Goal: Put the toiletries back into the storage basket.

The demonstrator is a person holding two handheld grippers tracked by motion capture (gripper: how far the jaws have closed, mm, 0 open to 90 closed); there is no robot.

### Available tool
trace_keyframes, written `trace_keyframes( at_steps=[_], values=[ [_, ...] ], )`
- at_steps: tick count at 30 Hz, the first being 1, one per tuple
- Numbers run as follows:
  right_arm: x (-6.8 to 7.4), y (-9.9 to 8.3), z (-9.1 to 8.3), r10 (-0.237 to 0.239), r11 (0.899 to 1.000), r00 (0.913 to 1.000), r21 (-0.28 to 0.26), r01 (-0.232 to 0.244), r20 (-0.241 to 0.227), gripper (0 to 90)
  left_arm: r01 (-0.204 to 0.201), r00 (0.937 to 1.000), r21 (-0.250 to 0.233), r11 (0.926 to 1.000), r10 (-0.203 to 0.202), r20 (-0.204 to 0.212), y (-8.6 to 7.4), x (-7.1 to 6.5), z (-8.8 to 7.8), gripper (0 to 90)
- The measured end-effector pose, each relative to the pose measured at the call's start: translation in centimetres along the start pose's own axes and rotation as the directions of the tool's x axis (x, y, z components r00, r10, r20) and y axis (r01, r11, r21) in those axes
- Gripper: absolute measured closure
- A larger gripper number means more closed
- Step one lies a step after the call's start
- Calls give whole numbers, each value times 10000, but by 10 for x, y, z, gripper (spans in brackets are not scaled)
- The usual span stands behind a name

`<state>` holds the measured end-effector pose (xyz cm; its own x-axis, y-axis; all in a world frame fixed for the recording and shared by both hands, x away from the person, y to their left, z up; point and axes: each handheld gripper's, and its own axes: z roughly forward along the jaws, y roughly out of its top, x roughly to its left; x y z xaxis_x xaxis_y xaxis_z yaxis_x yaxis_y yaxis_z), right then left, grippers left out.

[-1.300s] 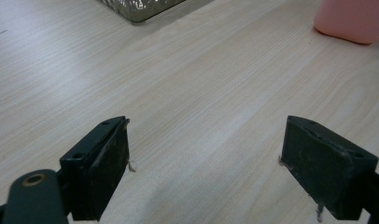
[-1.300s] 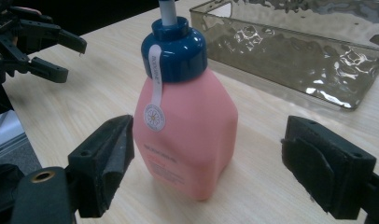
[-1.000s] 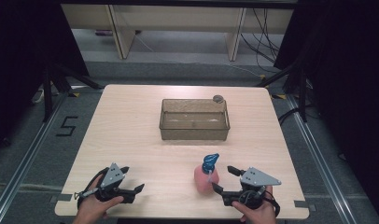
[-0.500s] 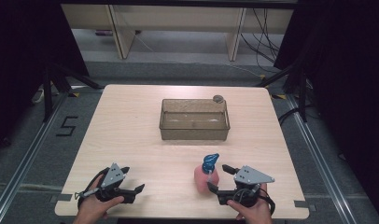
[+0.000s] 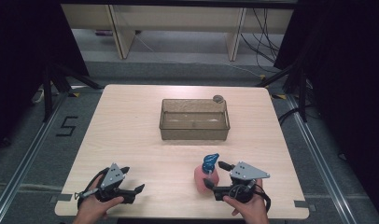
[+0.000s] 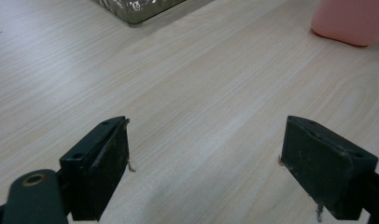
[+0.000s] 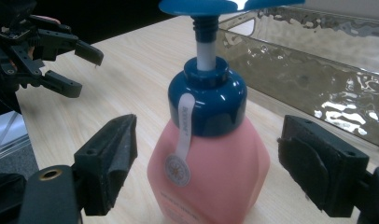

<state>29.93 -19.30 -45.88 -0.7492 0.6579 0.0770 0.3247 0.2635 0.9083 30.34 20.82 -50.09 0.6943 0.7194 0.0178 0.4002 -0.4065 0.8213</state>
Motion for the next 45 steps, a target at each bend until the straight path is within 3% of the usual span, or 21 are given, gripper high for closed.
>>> trace_keyframes(
  at_steps=[3, 5, 6, 8, 9, 10, 11, 14, 15, 18, 19, 21, 24, 26, 27, 29, 33, 34, 40, 42, 45],
  values=[
    [0, 1, 1, 126, 9999, 9999, 73, -125, -93, 211, 142, 9999, -122, 9998, -142, 16, 0, -1, 1, 148],
    [-1, 1, 3, -48, 10000, 9999, -19, 47, -109, 214, 161, 9999, -130, 9998, -161, 3, -1, -2, 1, 148],
    [-2, 2, 4, -374, 9993, 9993, -81, 375, 71, 218, 65, 10000, -78, 9999, -65, 40, 0, -2, 0, 148],
    [-1, 3, 5, -184, 9998, 9998, 10, 184, -62, 221, 65, 10000, -161, 9998, -64, 40, 0, -4, 0, 148],
    [-1, 3, 7, -331, 9994, 9994, -116, 332, 55, 223, 65, 10000, -161, 9998, -64, 40, 0, -4, 0, 148],
    [1, 3, 7, -4, 10000, 10000, 9, 4, -17, 229, -22, 10000, -156, 9999, 22, 33, 0, -3, -1, 147],
    [1, 3, 7, -4, 10000, 10000, 9, 4, -17, 229, -22, 10000, -156, 9999, 22, 33, 0, -3, -1, 148],
    [0, 5, 10, -388, 9992, 9992, -123, 388, -17, 243, -140, 9999, -19, 9999, 140, 10, -1, -1, -3, 148],
    [1, 5, 12, -197, 9998, 9996, -95, 195, -202, 246, -127, 9999, -25, 9999, 127, 8, -1, -1, -3, 147],
    [-1, 6, 13, -448, 9988, 9990, -195, 447, -42, 254, -28, 10000, -146, 9999, 29, 19, 0, -3, -1, 147],
    [1, 6, 12, -100, 9999, 9999, 21, 101, -116, 261, -5, 10000, -188, 9998, 6, 77, 0, -3, -1, 147],
    [-1, 6, 13, -246, 9996, 9996, -103, 245, -156, 285, -215, 9998, -49, 9998, 215, -20, 0, -2, -2, 148],
    [-2, 6, 15, 31, 9997, 9995, -227, -38, -317, 313, -43, 10000, -135, 9999, 44, 55, 0, -3, -2, 148],
    [-3, 7, 15, -194, 9995, 9995, -252, 188, -234, 320, -47, 10000, -133, 9999, 48, 59, 0, -3, -2, 148],
    [0, 6, 15, 122, 9998, 9998, -171, -124, -161, 330, -51, 10000, -142, 9999, 52, 64, 0, -3, -2, 147],
    [-3, 7, 17, -364, 9988, 9993, -322, 360, -105, 347, -59, 10000, -150, 9999, 60, 65, 0, -3, -2, 148],
    [-3, 7, 19, -356, 9988, 9991, -355, 347, -244, 379, -74, 9999, -113, 9999, 75, 74, 0, -3, -2, 148],
    [0, 7, 18, 96, 9996, 9997, -250, -102, -237, 404, -57, 10000, -144, 9999, 58, 57, 0, -3, -2, 148],
    [-2, 7, 20, -112, 9992, 9996, -378, 101, -274, 431, -226, 9997, -47, 9997, 226, 30, 0, -2, -2, 148],
    [-4, 8, 19, -429, 9980, 9991, -459, 428, -3, 455, -24, 9999, -172, 9998, 26, 101, 0, -3, -1, 148],
    [-4, 8, 22, -463, 9974, 9989, -545, 464, 32, 460, -219, 9998, -52, 9997, 219, 21, 0, -3, -2, 148]
  ],
)
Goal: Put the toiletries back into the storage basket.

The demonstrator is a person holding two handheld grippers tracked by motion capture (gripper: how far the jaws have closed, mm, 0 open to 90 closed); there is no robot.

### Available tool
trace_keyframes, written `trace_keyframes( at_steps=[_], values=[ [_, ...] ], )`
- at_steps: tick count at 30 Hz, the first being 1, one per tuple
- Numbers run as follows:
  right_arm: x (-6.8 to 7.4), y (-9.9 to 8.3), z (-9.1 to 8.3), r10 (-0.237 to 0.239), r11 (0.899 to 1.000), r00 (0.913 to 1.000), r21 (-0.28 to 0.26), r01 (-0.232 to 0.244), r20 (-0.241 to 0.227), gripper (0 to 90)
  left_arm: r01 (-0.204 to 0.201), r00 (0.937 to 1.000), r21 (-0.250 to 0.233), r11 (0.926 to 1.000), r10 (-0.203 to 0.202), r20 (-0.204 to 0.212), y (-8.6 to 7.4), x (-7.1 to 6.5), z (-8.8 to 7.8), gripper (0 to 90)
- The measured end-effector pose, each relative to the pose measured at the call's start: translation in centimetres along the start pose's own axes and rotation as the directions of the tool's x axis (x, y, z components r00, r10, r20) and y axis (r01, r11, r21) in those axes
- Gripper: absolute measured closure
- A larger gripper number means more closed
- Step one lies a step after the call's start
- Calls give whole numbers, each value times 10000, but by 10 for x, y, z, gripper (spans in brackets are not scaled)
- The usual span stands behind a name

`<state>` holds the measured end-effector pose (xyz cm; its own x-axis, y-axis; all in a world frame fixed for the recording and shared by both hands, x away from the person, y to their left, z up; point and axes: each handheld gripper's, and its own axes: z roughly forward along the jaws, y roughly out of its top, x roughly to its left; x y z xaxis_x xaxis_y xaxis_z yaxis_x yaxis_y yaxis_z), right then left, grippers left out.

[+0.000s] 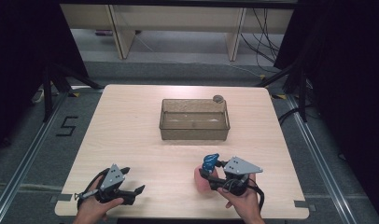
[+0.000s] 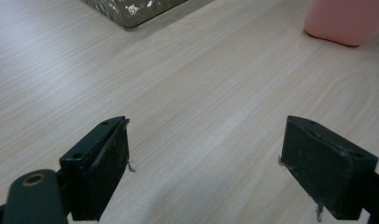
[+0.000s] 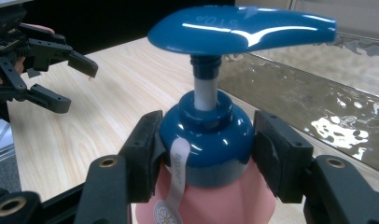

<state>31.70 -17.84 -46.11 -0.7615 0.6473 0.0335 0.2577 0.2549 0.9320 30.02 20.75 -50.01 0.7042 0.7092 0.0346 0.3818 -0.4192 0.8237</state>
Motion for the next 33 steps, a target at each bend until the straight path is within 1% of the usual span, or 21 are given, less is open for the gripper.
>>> trace_keyframes(
  at_steps=[2, 3, 4, 5, 6, 7, 8, 9, 12, 13, 14, 15, 16, 17, 18, 20, 21, 28, 29, 31, 33],
  values=[
    [2, 0, 0, 169, 9998, 9998, 124, -168, -135, 475, -26, 10000, 22, 10000, 26, -9, 0, 1, 0, 148],
    [1, 1, 0, 216, 9997, 9994, 149, -212, -279, 477, 98, 9999, -40, 9999, -98, 30, 0, 0, 1, 148],
    [1, 1, 0, 216, 9997, 9994, 149, -212, -279, 477, 98, 9999, -40, 9999, -98, 30, 0, 0, 1, 148],
    [0, 0, 1, 8, 10000, 9996, -40, -9, -289, 480, 37, 10000, -38, 10000, -37, 0, 0, 0, 1, 148],
    [1, 1, 0, 171, 9997, 9996, 177, -168, -208, 487, 21, 10000, -17, 10000, -21, 17, 0, 0, 0, 148],
    [1, 2, 1, -12, 10000, 9997, 14, 12, -255, 503, 6, 10000, 13, 10000, -6, 12, 0, 0, 1, 148],
    [1, 2, 1, -12, 10000, 9997, 14, 12, -255, 503, 6, 10000, 13, 10000, -6, 12, 0, 0, 1, 147],
    [4, 4, 0, -301, 9994, 9995, 175, 303, -91, 525, 106, 9999, -23, 9999, -106, -6, 0, 0, 1, 148],
    [6, 5, 0, -645, 9978, 9977, 173, 641, 212, 533, 11, 10000, 8, 10000, -11, 40, 0, 0, 0, 148],
    [7, 5, 0, -611, 9979, 9977, 211, 605, 280, 534, -80, 9999, 55, 10000, 80, -109, 0, 1, 1, 148],
    [7, 5, 0, -611, 9979, 9977, 211, 605, 280, 534, -80, 9999, 55, 10000, 80, -109, 0, 1, 1, 148],
    [7, 5, 0, -508, 9985, 9985, 236, 503, 204, 535, 164, 9999, -66, 9998, -163, 24, 0, 0, 1, 148],
    [7, 6, 0, -590, 9981, 9980, 213, 585, 241, 535, 164, 9999, -66, 9998, -163, 24, 0, 0, 1, 148],
    [7, 6, 0, -389, 9990, 9989, 241, 383, 247, 535, 17, 10000, -1, 10000, -17, 40, 0, 0, 0, 148],
    [7, 6, 0, -389, 9990, 9989, 241, 383, 247, 535, 17, 10000, -1, 10000, -17, 40, 0, 0, 0, 147],
    [6, 7, 1, -180, 9996, 9997, 215, 176, 155, 535, 179, 9998, -89, 9998, -179, 19, 0, 0, 1, 148],
    [4, 7, 1, -378, 9992, 9990, 157, 374, 231, 536, 183, 9998, -107, 9998, -182, 60, 0, 0, 1, 147],
    [0, 15, -2, -154, 9999, 9994, -22, 154, 300, 536, 148, 9999, -54, 9999, -148, 16, 0, 0, 1, 148],
    [-3, 19, -3, -336, 9994, 9987, -94, 340, 380, 536, 83, 10000, 13, 10000, -83, -1, 0, 0, 0, 148],
    [-4, 22, -3, -189, 9998, 9993, 63, 187, 309, 536, 181, 9998, -98, 9998, -181, 0, 0, 0, 1, 147],
    [-6, 25, -2, -397, 9992, 9984, -45, 399, 404, 536, 185, 9998, -81, 9998, -185, -4, 0, 0, 1, 148]
  ],
)
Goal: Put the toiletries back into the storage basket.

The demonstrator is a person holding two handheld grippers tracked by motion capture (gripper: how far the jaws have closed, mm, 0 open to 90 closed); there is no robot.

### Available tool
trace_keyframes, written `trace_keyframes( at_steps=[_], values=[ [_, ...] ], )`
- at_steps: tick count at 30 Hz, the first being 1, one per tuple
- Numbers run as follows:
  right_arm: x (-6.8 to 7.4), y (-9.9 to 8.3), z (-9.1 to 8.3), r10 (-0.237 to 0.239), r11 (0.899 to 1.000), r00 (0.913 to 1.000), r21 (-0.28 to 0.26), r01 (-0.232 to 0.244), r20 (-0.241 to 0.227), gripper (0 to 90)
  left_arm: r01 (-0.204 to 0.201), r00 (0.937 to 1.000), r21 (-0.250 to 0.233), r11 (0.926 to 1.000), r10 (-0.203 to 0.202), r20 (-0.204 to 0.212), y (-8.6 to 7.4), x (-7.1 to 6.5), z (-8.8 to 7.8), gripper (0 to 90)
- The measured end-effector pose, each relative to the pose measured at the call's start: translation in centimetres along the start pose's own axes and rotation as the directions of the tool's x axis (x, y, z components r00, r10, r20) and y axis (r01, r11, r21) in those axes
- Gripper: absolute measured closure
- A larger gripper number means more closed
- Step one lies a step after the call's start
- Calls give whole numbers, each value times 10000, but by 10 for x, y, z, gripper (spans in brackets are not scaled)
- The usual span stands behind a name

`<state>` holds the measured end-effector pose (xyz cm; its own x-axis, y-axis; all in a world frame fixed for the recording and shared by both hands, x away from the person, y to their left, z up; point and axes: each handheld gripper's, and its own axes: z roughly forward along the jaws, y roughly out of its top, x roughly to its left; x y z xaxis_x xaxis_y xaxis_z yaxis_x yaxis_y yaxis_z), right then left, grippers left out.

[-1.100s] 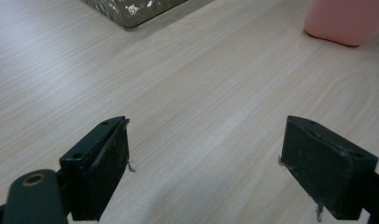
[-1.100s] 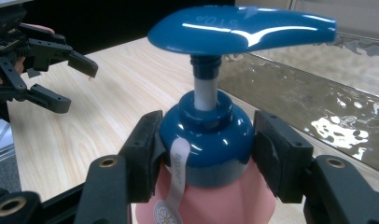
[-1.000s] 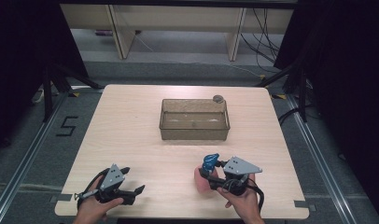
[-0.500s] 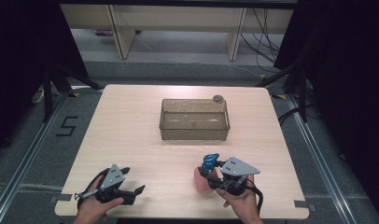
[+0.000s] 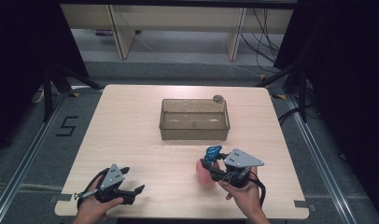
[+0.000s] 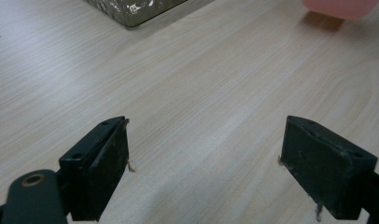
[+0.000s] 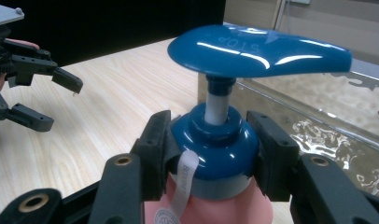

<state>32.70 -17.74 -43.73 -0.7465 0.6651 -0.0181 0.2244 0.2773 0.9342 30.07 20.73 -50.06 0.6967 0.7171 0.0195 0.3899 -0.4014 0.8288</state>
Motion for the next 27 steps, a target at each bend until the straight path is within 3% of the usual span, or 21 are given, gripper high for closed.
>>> trace_keyframes(
  at_steps=[4, 5, 7, 9, 10, 11, 17, 19, 21, 22, 25, 27],
  values=[
    [-3, 3, 2, -9, 10000, 10000, 30, 9, 4, 536, 0, 10000, -4, 10000, 0, 0, 0, 0, 0, 148],
    [-3, 4, 2, 261, 9996, 9996, 125, -260, -69, 536, -5, 10000, -5, 10000, 5, -4, 0, 0, 0, 148],
    [-5, 4, 3, 252, 9995, 9997, 180, -253, 9, 536, -2, 10000, 12, 10000, 2, 6, 0, 0, 0, 148],
    [-10, 6, 4, 91, 10000, 9999, 9, -91, 100, 536, -5, 10000, 34, 10000, 4, 14, 0, 0, 0, 148],
    [-9, 7, 3, 384, 9992, 9992, 116, -385, 86, 536, 10, 10000, -17, 10000, -10, -13, 0, 0, 0, 148],
    [-11, 8, 3, 202, 9997, 9997, 98, -203, 133, 536, 10, 10000, -17, 10000, -10, -13, 0, 0, 0, 148],
    [-17, 14, 2, 452, 9990, 9990, -46, -452, 25, 536, 52, 10000, -27, 10000, -52, 10, 0, 0, 1, 148],
    [-22, 17, 0, 304, 9995, 9990, 27, -305, 320, 536, 3, 10000, 22, 10000, -3, 63, -1, 0, 0, 148],
    [-25, 19, -1, 534, 9985, 9977, 72, -537, 410, 536, 68, 10000, -37, 10000, -67, 58, -1, 0, 0, 148],
    [-32, 20, -1, 245, 9997, 9984, -34, -244, 503, 536, -60, 10000, 76, 10000, 60, -26, 0, 1, 0, 148],
    [-37, 23, -3, 348, 9994, 9976, -17, -348, 592, 536, -120, 9999, 142, 9998, 119, 29, 0, 2, -1, 148],
    [-41, 25, -5, 162, 9999, 9973, -41, -160, 716, 536, 19, 10000, 14, 10000, -19, 15, 0, 1, 1, 147]
  ],
)
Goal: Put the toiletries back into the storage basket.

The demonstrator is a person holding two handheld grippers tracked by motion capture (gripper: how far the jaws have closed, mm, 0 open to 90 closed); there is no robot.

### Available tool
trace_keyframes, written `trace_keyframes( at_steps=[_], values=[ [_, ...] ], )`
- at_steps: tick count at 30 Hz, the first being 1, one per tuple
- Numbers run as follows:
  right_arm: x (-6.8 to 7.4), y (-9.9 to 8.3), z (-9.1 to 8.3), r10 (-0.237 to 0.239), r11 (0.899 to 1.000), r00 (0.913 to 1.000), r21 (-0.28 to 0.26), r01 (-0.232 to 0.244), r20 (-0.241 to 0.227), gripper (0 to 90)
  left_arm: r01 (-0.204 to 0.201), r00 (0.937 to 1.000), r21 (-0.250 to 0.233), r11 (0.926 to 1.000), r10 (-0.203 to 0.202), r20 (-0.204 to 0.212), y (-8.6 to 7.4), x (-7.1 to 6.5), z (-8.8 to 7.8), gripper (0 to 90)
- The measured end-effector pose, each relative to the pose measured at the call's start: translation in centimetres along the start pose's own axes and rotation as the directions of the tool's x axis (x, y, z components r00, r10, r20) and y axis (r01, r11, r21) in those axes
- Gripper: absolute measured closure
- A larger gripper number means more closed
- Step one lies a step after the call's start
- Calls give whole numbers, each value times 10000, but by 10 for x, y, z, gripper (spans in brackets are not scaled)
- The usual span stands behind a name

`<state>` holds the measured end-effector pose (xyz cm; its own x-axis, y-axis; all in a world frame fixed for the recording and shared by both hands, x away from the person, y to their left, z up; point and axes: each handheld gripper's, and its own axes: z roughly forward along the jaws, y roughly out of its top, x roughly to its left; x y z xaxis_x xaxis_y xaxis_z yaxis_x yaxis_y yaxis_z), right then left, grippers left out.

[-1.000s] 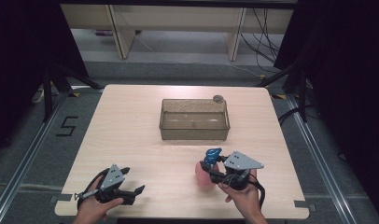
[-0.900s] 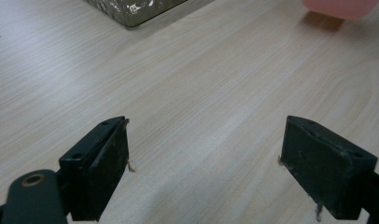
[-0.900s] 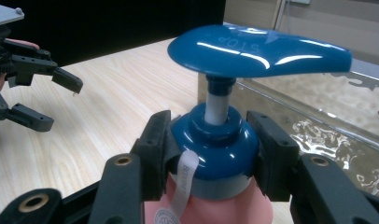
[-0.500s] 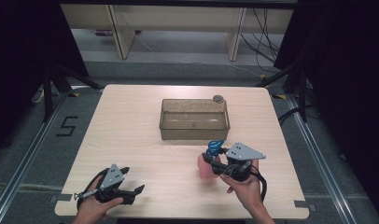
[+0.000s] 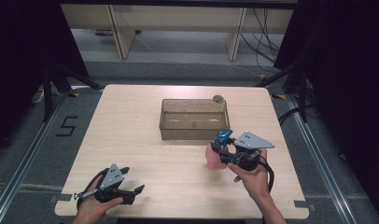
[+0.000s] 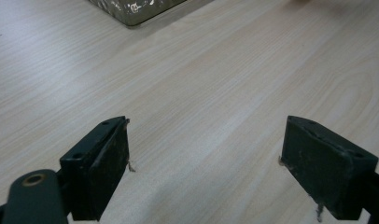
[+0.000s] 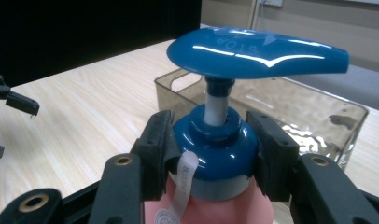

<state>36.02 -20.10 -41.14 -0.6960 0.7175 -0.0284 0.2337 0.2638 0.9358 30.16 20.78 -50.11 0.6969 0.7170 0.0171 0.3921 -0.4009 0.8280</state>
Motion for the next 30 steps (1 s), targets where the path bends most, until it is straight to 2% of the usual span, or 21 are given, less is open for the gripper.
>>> trace_keyframes(
  at_steps=[1, 4, 5, 6, 8, 10, 11, 12, 13, 15, 16, 17, 20, 21, 22, 24, 27, 28, 30],
  values=[
    [0, 1, -1, 197, 9998, 9998, 2, -197, 57, 536, -177, 9998, 171, 9997, 176, 5, 0, 1, -1, 147],
    [-4, 5, -3, 178, 9998, 9997, 36, -179, 136, 536, -210, 9998, 212, 9996, 210, 14, 0, 1, -1, 148],
    [-6, 6, -3, 127, 9999, 9998, -2, -127, 167, 536, -59, 10000, 113, 9999, 59, -50, 0, 0, 0, 148],
    [-5, 8, -4, 430, 9990, 9990, 68, -431, 142, 536, 5, 10000, 53, 10000, -5, -42, 0, 0, 0, 148],
    [-9, 10, -4, 169, 9999, 9996, -32, -168, 228, 536, 26, 10000, 12, 10000, -26, 3, 0, 0, 0, 147],
    [-10, 12, -4, 428, 9991, 9986, 65, -430, 313, 536, 33, 10000, 11, 10000, -33, 2, -1, 0, 0, 148],
    [-13, 14, -2, 336, 9994, 9993, -10, -335, 171, 536, 63, 10000, -16, 10000, -63, -8, 0, 0, 0, 148],
    [-14, 15, -2, 291, 9996, 9990, -22, -291, 327, 536, 56, 10000, -3, 10000, -56, -2, 0, 0, 0, 148],
    [-15, 16, -1, 328, 9994, 9993, -60, -327, 196, 536, 38, 10000, 7, 10000, -38, 3, 0, 0, 0, 148],
    [-17, 18, -1, 269, 9996, 9989, 43, -270, 382, 536, 35, 10000, 13, 10000, -35, 11, -1, 0, 0, 148],
    [-18, 19, 0, 219, 9997, 9986, -99, -215, 478, 536, 35, 10000, 13, 10000, -35, 11, -1, 0, 0, 148],
    [-19, 20, 0, 310, 9995, 9990, 6, -310, 318, 536, 68, 10000, -15, 10000, -68, 7, 0, 0, 0, 148],
    [-20, 22, 1, 492, 9988, 9984, -95, -490, 291, 536, 80, 10000, 13, 10000, -80, 32, -1, 0, 0, 148],
    [-23, 26, 0, 263, 9996, 9989, -143, -258, 397, 537, 64, 10000, 59, 10000, -64, -27, -1, 0, 0, 147],
    [-23, 28, 0, 369, 9992, 9982, -159, -362, 463, 536, 127, 9999, 14, 9999, -127, -28, -1, 0, 1, 148],
    [-25, 30, 0, 292, 9995, 9984, -104, -287, 481, 537, 124, 9999, 20, 9999, -124, -39, -1, 0, 1, 148],
    [-29, 35, 1, 243, 9995, 9976, -221, -229, 648, 537, -39, 10000, 137, 9999, 40, -51, -1, 2, 0, 148],
    [-31, 37, 2, 320, 9992, 9983, -271, -307, 482, 536, -167, 9998, 257, 9995, 170, -85, -1, 3, -1, 148],
    [-34, 40, 2, 231, 9995, 9975, -240, -215, 672, 537, -173, 9998, 255, 9995, 175, -88, -1, 3, -1, 148]
  ],
)
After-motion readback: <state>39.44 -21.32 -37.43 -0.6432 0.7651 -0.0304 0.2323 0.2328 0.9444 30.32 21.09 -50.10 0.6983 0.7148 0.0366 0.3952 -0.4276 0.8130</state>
